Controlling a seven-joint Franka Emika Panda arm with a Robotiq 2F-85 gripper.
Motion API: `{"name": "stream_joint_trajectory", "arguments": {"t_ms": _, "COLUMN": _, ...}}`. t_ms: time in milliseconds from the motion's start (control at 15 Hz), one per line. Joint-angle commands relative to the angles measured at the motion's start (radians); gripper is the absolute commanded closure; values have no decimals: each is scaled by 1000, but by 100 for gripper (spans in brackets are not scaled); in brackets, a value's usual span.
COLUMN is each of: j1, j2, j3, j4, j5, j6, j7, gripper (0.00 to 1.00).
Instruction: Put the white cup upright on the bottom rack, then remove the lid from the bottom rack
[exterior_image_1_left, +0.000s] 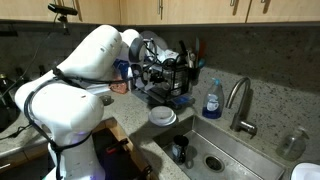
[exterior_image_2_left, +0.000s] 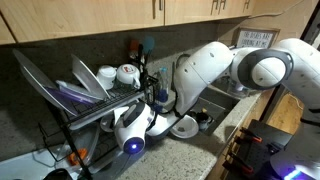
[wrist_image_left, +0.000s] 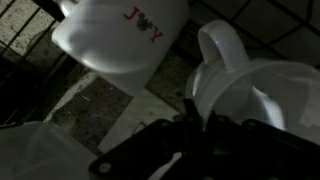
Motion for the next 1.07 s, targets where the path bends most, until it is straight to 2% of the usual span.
{"name": "stream_joint_trajectory", "arguments": {"t_ms": 0, "j1": 17, "j2": -50, "j3": -6, "j4": -64, "j5": 10, "j6": -27, "j7": -8, "gripper": 96}}
{"name": "stream_joint_trajectory", "arguments": {"t_ms": 1000, "j1": -4, "j2": -175, "j3": 58, "j4": -239, "j5": 144, "j6": 21, "j7": -180, "gripper": 97}}
